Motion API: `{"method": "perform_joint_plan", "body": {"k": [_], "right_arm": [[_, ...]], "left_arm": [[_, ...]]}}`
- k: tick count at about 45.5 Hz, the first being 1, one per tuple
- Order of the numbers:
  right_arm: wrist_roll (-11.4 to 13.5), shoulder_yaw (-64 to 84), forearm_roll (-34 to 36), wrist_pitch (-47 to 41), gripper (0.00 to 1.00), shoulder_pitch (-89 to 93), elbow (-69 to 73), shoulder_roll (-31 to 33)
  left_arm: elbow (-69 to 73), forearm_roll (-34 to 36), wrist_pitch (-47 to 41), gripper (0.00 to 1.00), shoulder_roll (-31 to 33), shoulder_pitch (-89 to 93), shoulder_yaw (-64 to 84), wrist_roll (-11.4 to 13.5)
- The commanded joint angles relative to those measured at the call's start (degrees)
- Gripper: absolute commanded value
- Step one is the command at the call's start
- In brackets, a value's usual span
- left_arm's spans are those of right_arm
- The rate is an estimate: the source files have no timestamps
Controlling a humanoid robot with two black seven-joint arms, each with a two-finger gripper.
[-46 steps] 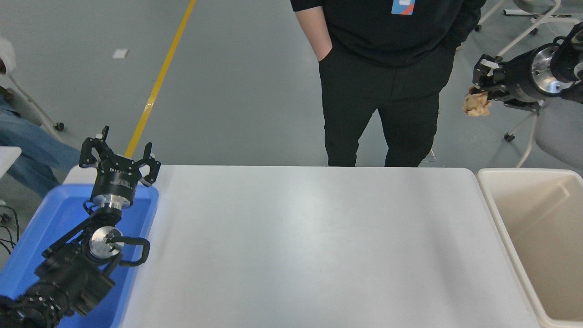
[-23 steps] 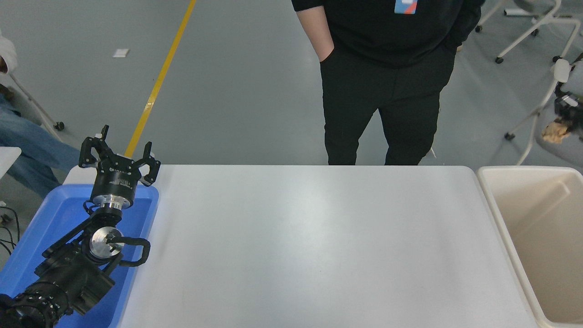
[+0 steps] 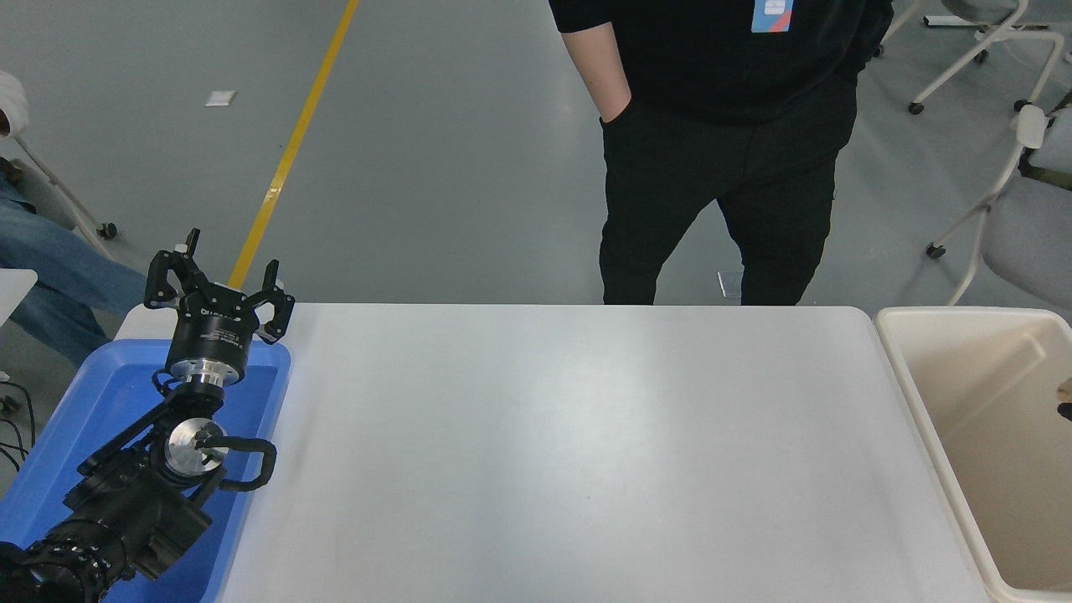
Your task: Pick up paper ball place in dustbin
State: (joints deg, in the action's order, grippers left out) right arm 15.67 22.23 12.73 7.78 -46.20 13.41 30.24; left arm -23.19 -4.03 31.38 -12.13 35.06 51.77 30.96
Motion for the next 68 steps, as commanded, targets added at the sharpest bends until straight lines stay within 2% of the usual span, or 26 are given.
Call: {"method": "perform_joint_plan", "body": {"k": [1, 2, 3, 4, 6, 7, 32, 43, 50, 63, 68], "right_arm": [[0.0, -3.3, 0.2, 1.2, 0.00, 5.2, -2.3, -3.1], [0.0, -3.3, 0.2, 1.2, 0.00, 5.2, -2.4, -3.3], [0.0, -3.3, 0.1, 1.2, 0.09, 5.2, -2.4, -3.3], [0.0, -3.3, 0.1, 1.1, 0.28, 5.2, -2.4, -3.4], [0.0, -3.1, 0.1, 1.2, 0.80, 4.8, -2.4, -3.4], [0.0, -3.0, 0.0, 1.2, 1.00, 4.7, -2.4, -3.4], [0.1, -2.8, -0.3, 0.0, 1.00, 0.3, -0.9, -3.5], [0.1, 0.9, -1.5, -0.1, 1.00, -13.5, 12.9, -0.1], [0.2, 7.9, -5.9, -0.7, 1.00, -23.3, 21.5, 0.2], [0.6, 17.4, -11.8, -15.9, 1.00, -37.5, 27.2, -6.8], [0.6, 21.7, -12.6, -22.9, 1.00, -46.5, 35.5, -8.2]], "left_arm": [[0.0, 0.0, 0.0, 0.99, 0.0, 0.0, 0.0, 0.0], [0.0, 0.0, 0.0, 0.99, 0.0, 0.0, 0.0, 0.1], [0.0, 0.0, 0.0, 0.99, 0.0, 0.0, 0.0, 0.0], [0.0, 0.0, 0.0, 0.99, 0.0, 0.0, 0.0, 0.1], [0.0, 0.0, 0.0, 0.99, 0.0, 0.0, 0.0, 0.1], [0.0, 0.0, 0.0, 0.99, 0.0, 0.0, 0.0, 0.0], [0.0, 0.0, 0.0, 0.99, 0.0, 0.0, 0.0, 0.1], [0.0, 0.0, 0.0, 0.99, 0.0, 0.0, 0.0, 0.0], [0.0, 0.0, 0.0, 0.99, 0.0, 0.0, 0.0, 0.0], [0.0, 0.0, 0.0, 0.99, 0.0, 0.0, 0.0, 0.0], [0.0, 0.0, 0.0, 0.99, 0.0, 0.0, 0.0, 0.1]]}}
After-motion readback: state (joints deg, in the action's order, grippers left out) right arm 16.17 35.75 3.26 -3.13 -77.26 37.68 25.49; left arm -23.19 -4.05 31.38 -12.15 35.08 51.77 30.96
